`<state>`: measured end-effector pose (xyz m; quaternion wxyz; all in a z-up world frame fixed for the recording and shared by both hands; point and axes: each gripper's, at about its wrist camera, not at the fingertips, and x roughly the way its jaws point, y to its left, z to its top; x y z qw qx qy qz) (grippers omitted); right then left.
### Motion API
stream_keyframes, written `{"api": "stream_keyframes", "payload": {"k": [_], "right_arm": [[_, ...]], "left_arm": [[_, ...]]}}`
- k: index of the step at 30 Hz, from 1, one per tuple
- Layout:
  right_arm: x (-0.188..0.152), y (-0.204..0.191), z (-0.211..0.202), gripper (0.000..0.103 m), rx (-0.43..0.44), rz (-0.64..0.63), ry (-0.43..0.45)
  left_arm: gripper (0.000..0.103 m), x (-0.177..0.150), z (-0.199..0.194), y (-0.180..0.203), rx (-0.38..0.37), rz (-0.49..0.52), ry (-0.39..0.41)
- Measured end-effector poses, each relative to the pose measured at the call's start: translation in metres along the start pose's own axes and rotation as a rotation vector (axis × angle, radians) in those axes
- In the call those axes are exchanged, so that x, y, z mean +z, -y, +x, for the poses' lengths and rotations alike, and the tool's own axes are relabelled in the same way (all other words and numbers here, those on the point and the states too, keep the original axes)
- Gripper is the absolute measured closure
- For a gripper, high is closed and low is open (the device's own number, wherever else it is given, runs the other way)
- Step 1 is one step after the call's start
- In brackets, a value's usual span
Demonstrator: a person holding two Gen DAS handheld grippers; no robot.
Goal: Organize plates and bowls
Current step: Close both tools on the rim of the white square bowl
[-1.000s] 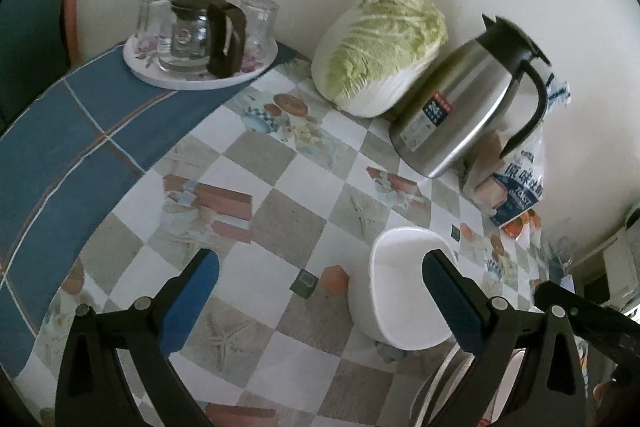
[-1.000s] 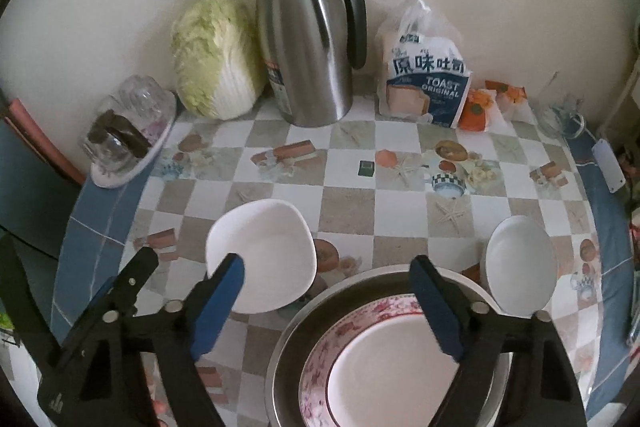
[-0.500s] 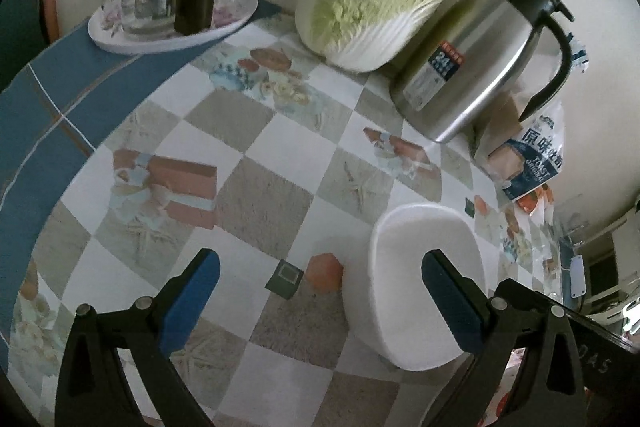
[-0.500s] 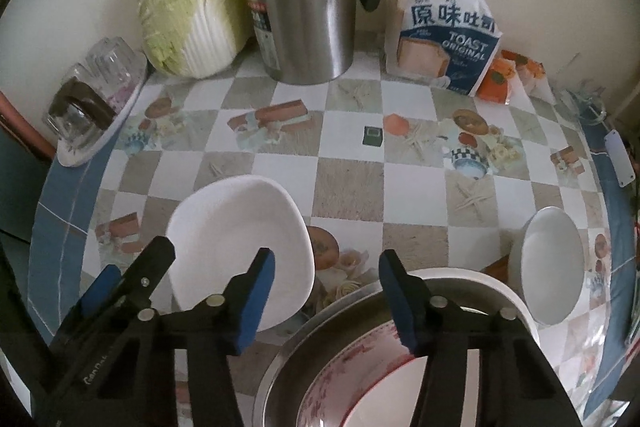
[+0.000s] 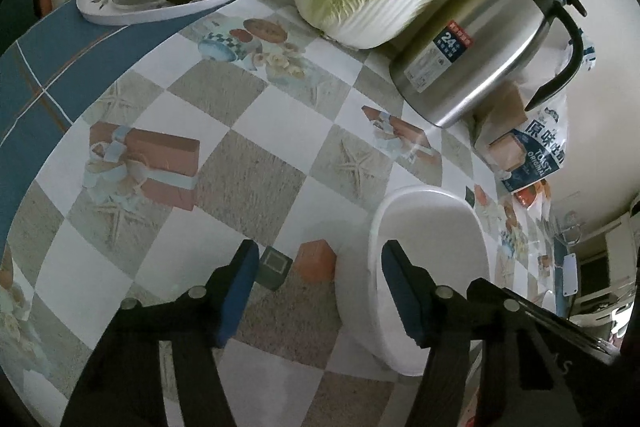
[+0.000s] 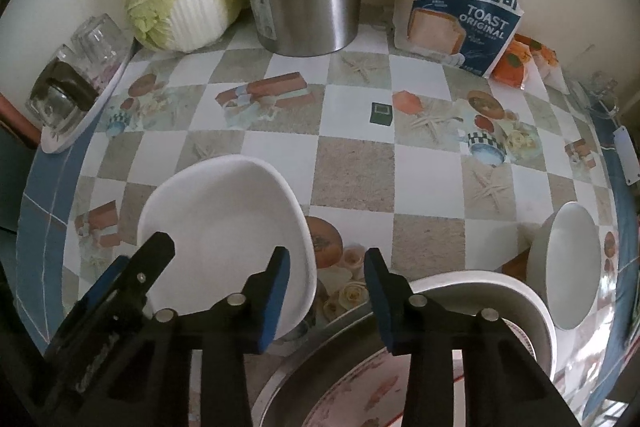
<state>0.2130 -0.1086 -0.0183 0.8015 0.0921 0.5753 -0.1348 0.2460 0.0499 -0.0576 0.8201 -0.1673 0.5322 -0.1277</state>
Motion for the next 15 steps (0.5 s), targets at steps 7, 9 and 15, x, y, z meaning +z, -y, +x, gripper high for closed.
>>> {"api": "stream_keyframes", "payload": {"k": [7,9,15], "right_arm": [[0.003,-0.008,0.005,0.073,-0.02,-0.028,-0.01],[0.003,-0.01,0.006,0.076,-0.028,-0.039,-0.015],[0.002,-0.013,0.012,0.086,-0.03,-0.047,-0.03]], "left_arm": [[0.063,-0.004,0.01,0.008,-0.022,0.02,-0.041],[0.066,-0.006,0.012,0.01,-0.02,0.022,-0.045],[0.079,-0.008,0.013,0.013,-0.045,0.031,-0.052]]}}
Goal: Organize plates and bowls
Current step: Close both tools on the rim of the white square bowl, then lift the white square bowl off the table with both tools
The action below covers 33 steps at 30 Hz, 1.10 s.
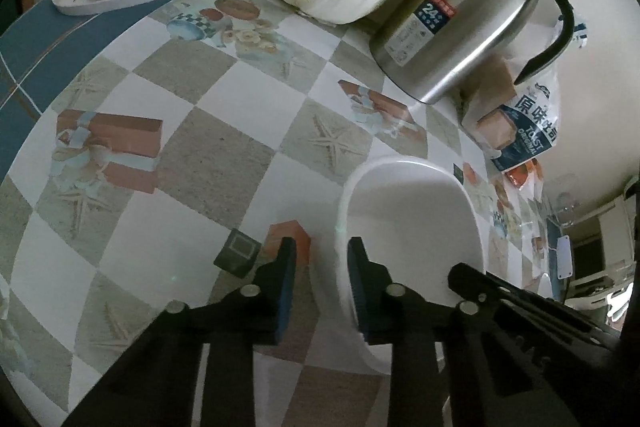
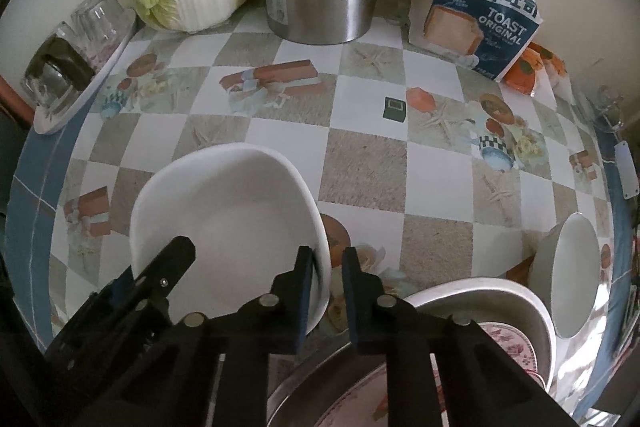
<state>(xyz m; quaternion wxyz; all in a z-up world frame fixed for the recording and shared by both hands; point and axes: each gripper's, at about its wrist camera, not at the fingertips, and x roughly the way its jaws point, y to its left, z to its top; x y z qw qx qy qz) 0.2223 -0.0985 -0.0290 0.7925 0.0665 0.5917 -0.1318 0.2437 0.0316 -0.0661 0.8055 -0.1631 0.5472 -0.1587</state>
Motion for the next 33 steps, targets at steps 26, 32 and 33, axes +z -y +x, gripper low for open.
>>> {"api": "stream_keyframes", "payload": {"k": [26,32,33], "right_arm": [[-0.006,-0.005,0.004,0.088,0.024,0.009,-0.016],[-0.004,-0.005,-0.012,0.088,0.032,0.002,0.016],[-0.004,-0.004,-0.016,0.088,0.033,0.002,0.024]], "left_arm": [[0.084,-0.003,0.004,-0.006,-0.066,-0.035,-0.028],[0.085,0.001,-0.011,0.003,-0.063,-0.01,0.008],[0.085,0.002,-0.015,0.005,-0.063,-0.007,0.015]]}}
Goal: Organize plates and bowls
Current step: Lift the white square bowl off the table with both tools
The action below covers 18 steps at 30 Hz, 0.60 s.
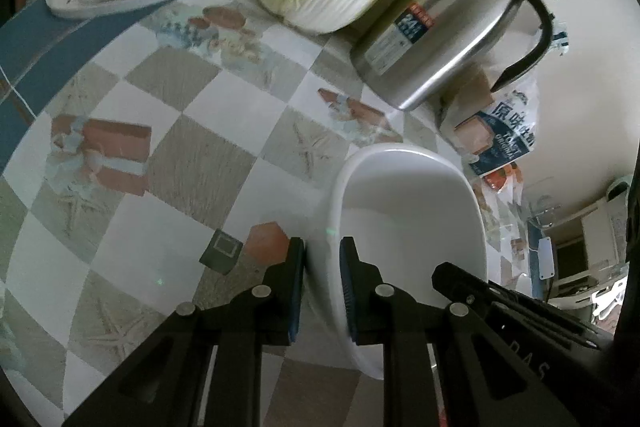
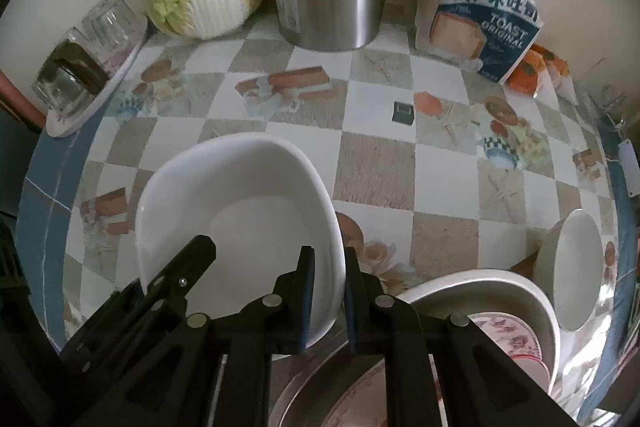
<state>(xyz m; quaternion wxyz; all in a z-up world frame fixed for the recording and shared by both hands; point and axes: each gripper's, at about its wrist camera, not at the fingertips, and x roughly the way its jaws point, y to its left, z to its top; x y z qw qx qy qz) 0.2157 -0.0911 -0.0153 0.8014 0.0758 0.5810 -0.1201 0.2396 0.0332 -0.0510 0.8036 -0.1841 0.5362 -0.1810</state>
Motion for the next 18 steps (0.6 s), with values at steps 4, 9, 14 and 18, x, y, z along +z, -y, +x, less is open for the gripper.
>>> {"api": "stream_keyframes", "payload": {"k": [4,9,14,18], "right_arm": [[0.002,0.003,-0.016,0.088,0.01,0.005,0.031],[0.002,0.008,-0.04,0.088,0.035,0.01,0.068],[-0.001,0.014,-0.066,0.088,0.052,0.011,0.114],[-0.006,0.022,-0.086,0.088,0.072,0.016,0.14]], "left_arm": [[0.085,0.002,-0.015,0.012,0.01,0.031,0.032],[0.084,0.005,-0.04,0.029,0.021,0.066,0.082],[0.084,0.002,-0.063,0.047,0.029,0.106,0.121],[0.084,-0.005,-0.08,0.062,0.038,0.136,0.146]]}}
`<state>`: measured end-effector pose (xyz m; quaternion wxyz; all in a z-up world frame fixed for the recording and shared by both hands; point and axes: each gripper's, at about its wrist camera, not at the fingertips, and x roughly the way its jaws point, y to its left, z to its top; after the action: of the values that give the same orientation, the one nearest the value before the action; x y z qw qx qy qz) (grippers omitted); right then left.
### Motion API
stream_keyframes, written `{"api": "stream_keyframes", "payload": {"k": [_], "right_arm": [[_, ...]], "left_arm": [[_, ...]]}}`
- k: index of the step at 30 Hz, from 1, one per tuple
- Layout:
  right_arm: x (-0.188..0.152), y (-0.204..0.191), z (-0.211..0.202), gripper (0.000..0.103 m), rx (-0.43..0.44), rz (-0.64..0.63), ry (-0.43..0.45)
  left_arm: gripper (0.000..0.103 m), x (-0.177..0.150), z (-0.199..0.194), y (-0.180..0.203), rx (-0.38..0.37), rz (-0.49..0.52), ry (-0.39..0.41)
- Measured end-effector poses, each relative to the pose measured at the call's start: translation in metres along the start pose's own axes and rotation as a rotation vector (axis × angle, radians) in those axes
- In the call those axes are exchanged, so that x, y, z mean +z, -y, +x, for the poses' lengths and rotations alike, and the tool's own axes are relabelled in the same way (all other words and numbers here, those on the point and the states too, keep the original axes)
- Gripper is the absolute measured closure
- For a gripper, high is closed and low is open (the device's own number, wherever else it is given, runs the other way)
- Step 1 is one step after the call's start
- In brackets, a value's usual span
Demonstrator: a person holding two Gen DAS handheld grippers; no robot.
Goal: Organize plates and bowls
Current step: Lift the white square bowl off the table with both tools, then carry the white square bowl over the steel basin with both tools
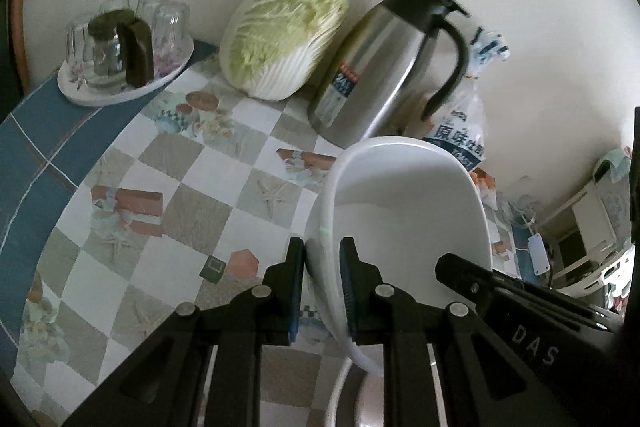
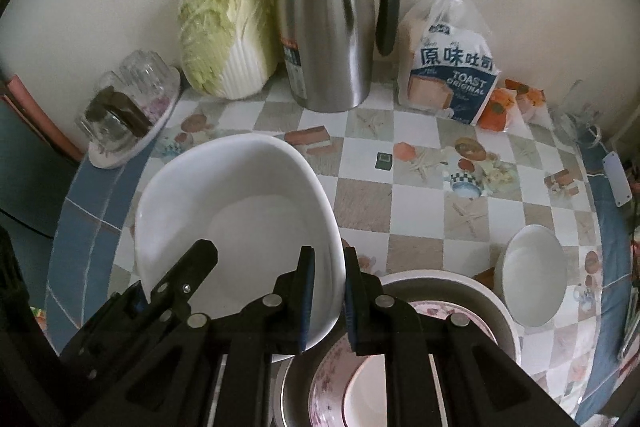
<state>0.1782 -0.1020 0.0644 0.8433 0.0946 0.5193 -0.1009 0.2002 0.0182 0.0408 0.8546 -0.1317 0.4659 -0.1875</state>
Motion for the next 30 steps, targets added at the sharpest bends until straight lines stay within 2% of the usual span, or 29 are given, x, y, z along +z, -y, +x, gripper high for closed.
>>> {"api": "stream_keyframes", "payload": {"k": [4,10,19,24,30], "right_arm": [[-0.006,0.008,-0.02,0.088,0.006,0.004,0.028],[-0.019,0.021,-0.055,0.088,0.063,0.033,0.07],[-0.042,0.03,-0.092,0.088,0.137,0.035,0.126],[-0.059,0.036,-0.1,0.088,0.205,0.062,0.134],[-0.076,0.051,-0.095,0.088,0.246,0.108,0.134]], "left_arm": [[0.084,-0.005,-0.017,0.011,-0.001,0.024,0.017],[0.085,-0.01,-0.046,0.026,-0.013,0.067,0.056],[0.085,-0.019,-0.083,0.044,0.014,0.132,0.122],[0.085,-0.029,-0.097,0.051,0.04,0.139,0.16],[0.085,-0.046,-0.091,0.061,0.066,0.179,0.139]]}}
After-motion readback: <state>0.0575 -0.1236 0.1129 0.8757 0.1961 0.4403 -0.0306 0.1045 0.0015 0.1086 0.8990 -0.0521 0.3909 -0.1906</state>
